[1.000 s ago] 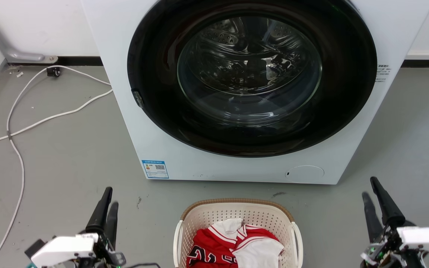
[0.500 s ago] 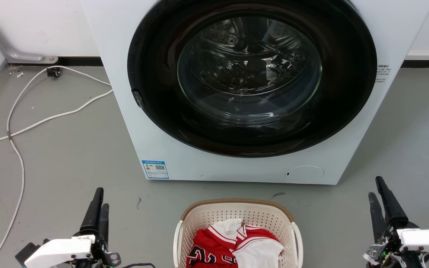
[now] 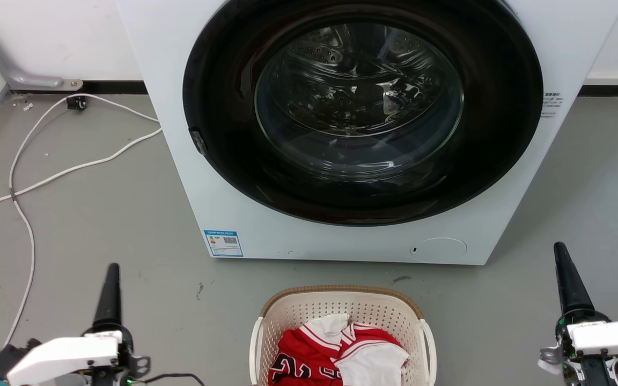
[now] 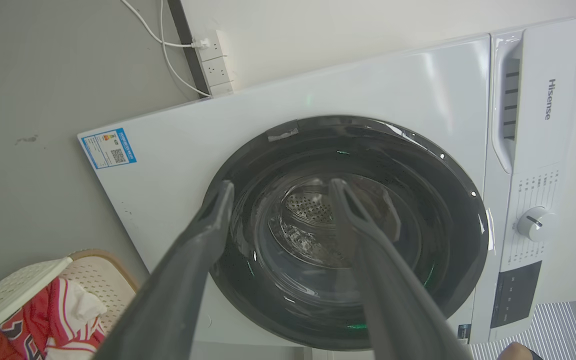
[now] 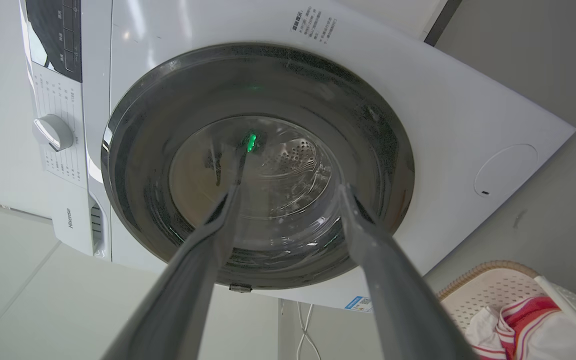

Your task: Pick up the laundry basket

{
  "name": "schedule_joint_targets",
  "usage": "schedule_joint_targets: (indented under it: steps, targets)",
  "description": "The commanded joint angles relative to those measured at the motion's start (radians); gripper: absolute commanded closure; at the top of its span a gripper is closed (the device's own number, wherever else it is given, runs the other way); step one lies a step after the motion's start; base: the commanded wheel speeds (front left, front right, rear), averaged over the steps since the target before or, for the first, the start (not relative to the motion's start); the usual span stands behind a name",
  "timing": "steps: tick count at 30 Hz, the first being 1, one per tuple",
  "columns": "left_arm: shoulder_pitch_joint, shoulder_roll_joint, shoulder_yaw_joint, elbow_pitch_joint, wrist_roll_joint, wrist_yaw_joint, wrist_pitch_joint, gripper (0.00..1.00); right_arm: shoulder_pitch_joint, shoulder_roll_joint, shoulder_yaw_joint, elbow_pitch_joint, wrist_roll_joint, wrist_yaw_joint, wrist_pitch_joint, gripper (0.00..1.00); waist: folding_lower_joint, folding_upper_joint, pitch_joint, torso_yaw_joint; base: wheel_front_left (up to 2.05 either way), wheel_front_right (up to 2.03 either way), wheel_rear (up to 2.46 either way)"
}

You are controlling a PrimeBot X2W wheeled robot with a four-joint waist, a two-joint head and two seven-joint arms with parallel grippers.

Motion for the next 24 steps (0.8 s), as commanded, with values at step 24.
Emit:
schedule_joint_targets:
  steps: [24]
  targets:
    - [0.036, 0.005, -0.100, -0.287, 0.520, 0.130, -0.087, 0.00, -0.006, -0.003, 0.051, -0.241, -0.689, 0.000, -0.087, 0.00, 0.0000, 0.0000, 0.009, 0.000, 0.00, 0.00, 0.00]
